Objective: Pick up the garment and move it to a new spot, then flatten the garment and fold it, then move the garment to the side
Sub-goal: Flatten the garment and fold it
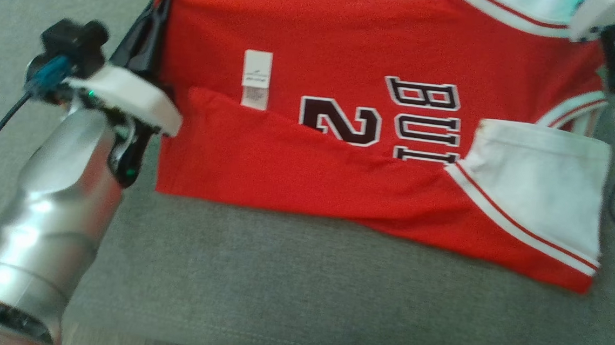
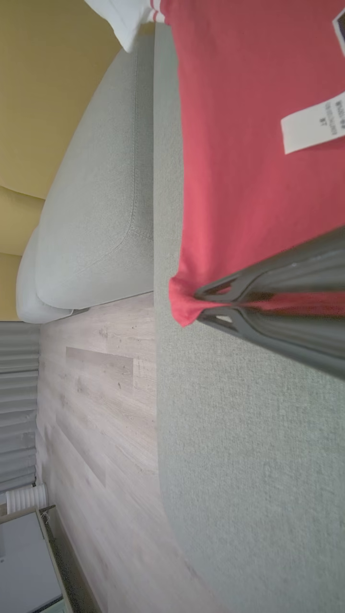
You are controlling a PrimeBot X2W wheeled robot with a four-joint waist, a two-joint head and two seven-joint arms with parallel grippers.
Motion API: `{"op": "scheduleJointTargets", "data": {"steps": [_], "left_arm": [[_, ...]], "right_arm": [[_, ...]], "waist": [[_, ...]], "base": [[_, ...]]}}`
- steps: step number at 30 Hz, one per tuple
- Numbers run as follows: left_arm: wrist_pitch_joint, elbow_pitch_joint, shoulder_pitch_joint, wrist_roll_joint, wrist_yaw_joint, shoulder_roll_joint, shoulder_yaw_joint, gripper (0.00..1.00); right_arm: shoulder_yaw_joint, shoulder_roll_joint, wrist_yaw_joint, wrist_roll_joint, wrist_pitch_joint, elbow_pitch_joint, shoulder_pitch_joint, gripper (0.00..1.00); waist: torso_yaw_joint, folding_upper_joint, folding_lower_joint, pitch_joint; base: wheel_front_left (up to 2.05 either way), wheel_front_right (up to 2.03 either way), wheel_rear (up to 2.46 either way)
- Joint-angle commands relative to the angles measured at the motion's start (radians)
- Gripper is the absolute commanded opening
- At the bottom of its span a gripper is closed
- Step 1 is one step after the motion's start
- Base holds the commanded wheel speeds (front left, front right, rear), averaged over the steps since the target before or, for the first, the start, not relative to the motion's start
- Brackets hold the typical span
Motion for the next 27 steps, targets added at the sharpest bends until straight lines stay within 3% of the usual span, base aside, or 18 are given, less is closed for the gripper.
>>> {"op": "scheduleJointTargets", "data": {"steps": [1,8,14,27], "left_arm": [[-0.009,-0.026,0.010,0.033,0.002,0.069,0.070,0.00],[-0.009,-0.049,0.138,0.123,0.002,0.116,0.192,0.00],[-0.009,-0.074,0.249,0.198,0.002,0.120,0.265,0.00],[-0.009,-0.058,0.406,0.285,0.002,0.085,0.281,0.00]], "right_arm": [[-0.003,0.022,-0.005,0.030,-0.011,-0.142,0.070,0.00],[0.016,0.013,-0.005,0.171,-0.012,-0.516,0.424,0.00],[0.027,0.013,-0.005,0.262,-0.012,-0.698,0.691,0.00],[0.033,0.063,-0.005,0.328,-0.012,-0.746,0.911,0.00]], "waist": [[-0.051,0.0000,0.0000,-0.036],[-0.146,0.0000,0.0000,-0.105],[-0.190,0.0000,0.0000,-0.147],[-0.195,0.0000,0.0000,-0.229]], "base": [[0.00,0.00,0.00],[0.00,0.00,0.00],[0.00,0.00,0.00],[0.00,0.00,0.00]]}}
